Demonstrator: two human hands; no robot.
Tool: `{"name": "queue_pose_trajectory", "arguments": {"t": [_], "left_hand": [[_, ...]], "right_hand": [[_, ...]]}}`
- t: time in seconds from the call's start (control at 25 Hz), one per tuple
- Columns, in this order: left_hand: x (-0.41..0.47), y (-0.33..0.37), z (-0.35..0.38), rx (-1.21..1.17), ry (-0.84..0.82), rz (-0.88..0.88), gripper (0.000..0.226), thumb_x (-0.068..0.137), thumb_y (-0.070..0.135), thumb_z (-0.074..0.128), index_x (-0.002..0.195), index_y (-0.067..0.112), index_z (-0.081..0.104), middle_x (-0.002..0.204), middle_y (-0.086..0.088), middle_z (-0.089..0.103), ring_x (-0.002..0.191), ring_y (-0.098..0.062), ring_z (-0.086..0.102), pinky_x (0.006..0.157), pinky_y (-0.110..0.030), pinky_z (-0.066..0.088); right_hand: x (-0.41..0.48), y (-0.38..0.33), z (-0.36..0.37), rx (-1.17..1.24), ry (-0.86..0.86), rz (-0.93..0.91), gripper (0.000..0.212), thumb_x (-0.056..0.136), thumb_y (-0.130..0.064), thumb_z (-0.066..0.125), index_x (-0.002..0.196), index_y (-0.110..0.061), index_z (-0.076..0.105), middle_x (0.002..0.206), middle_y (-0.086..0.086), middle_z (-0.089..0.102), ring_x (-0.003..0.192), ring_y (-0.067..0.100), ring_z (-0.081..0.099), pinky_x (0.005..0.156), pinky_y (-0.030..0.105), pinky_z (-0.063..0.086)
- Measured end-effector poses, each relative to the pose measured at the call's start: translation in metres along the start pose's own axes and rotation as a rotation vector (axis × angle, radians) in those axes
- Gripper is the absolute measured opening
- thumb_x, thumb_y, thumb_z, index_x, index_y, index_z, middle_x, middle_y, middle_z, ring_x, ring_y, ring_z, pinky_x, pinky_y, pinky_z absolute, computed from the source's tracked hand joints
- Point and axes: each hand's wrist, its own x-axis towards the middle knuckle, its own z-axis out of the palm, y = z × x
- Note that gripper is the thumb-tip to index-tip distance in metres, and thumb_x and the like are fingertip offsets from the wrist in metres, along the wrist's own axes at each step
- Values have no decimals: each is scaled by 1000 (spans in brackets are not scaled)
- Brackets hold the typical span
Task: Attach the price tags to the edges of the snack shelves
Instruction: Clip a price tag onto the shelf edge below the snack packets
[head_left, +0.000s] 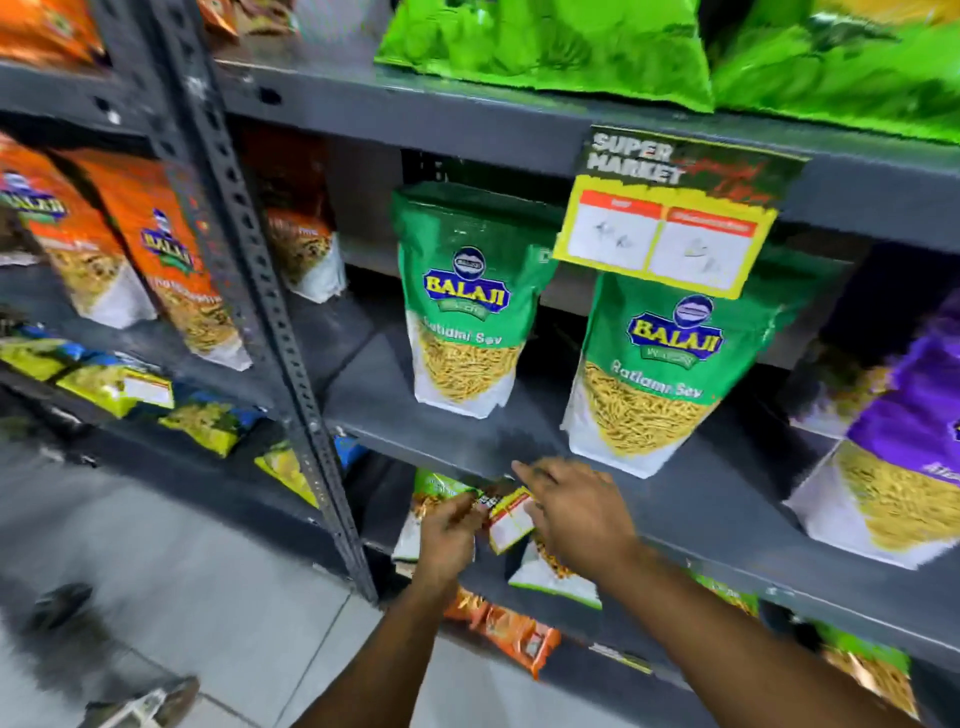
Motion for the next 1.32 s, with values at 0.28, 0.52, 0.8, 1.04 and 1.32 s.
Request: {"name": "queue_pose_trajectory", "arguments": {"t": [0.28,0.52,0.8,1.04,1.32], "left_hand": [[-3,-2,-27,99,3,170,19,84,-1,66,73,14,69,75,-11,68,74,-22,61,75,-47,54],[2,29,-59,1101,-10,946,11,84,28,65,73,23,66,137,-10,53,134,-35,36,106,-47,31],[20,52,-34,1309,-241,1060,16,78,16,73,71,22,60,141,-11,50,135,-30,38,107,-51,38],[16,51,-27,1379,-295,1064,20,68,14,80,76,23,64,130,-12,60,125,-30,51,100,-51,41],[13,57,-20,1271,-245,1109,17,68,13,80,71,22,66,116,-12,69,112,-30,62,90,-48,50]], "right_hand": [[27,-15,6,-72,84,5,20,85,-41,55,90,-26,67,93,-4,63,93,25,59,81,35,39],[-15,-16,43,83,145,224,11,68,-30,76,61,-29,68,128,3,53,130,33,39,108,61,17],[-19,-3,50,50,81,282,12,83,-31,60,73,-26,65,146,-5,43,139,23,31,110,52,23],[-30,0,49,95,72,335,5,80,-18,63,81,-22,67,147,-4,42,139,19,31,112,47,22],[-31,6,43,206,138,396,15,92,-28,49,88,-23,63,143,-9,47,139,11,28,115,41,20]]}}
